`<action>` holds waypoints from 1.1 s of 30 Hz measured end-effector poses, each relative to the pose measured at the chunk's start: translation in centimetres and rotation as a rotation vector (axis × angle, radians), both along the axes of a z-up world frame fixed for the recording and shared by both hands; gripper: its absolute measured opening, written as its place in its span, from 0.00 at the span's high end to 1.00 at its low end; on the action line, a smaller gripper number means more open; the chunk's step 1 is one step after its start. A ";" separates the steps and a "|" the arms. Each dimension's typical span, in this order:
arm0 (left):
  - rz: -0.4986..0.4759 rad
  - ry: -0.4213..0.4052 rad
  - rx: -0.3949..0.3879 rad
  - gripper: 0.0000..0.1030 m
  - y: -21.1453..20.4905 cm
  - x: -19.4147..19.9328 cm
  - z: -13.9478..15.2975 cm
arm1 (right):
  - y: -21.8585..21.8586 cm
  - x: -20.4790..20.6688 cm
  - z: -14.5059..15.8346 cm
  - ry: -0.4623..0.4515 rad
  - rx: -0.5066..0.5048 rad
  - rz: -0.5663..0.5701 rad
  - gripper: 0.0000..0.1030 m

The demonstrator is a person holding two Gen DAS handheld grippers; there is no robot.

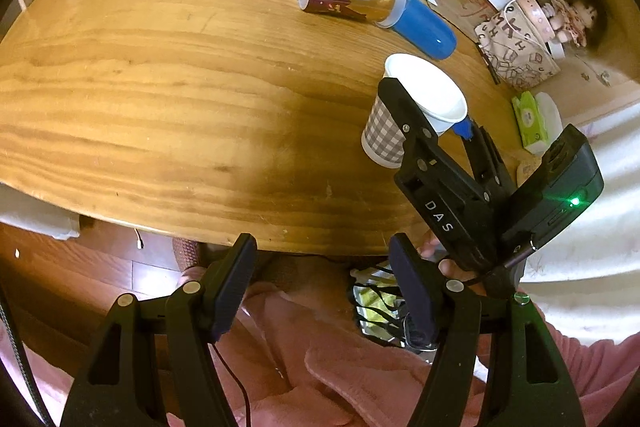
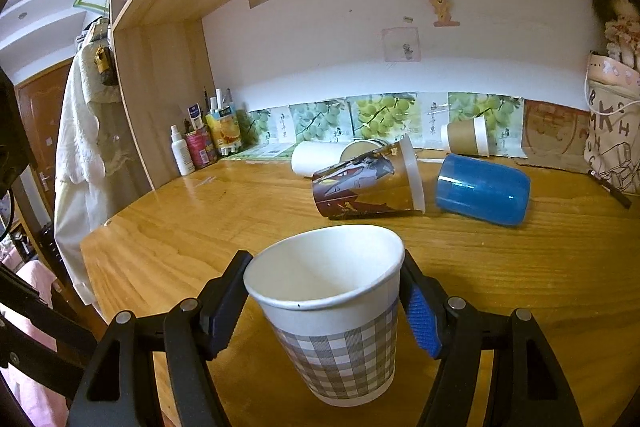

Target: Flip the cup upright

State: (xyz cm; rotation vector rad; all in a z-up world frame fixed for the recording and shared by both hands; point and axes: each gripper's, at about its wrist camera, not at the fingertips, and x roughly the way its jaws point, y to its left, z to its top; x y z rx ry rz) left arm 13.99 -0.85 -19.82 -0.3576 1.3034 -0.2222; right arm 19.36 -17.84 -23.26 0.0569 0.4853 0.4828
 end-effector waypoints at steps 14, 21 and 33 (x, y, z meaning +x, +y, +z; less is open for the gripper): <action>-0.044 -0.021 -0.015 0.30 -0.9 1.0 0.3 | -0.4 -0.8 -0.4 0.007 -0.017 -0.007 0.28; -0.060 -0.021 0.011 0.30 0.2 1.4 -0.9 | -0.4 -1.8 -1.3 0.058 -0.054 -0.047 0.22; -0.019 -0.095 0.027 0.30 2.6 0.4 -0.7 | -0.6 -5.6 -1.3 0.171 -0.081 -0.162 0.17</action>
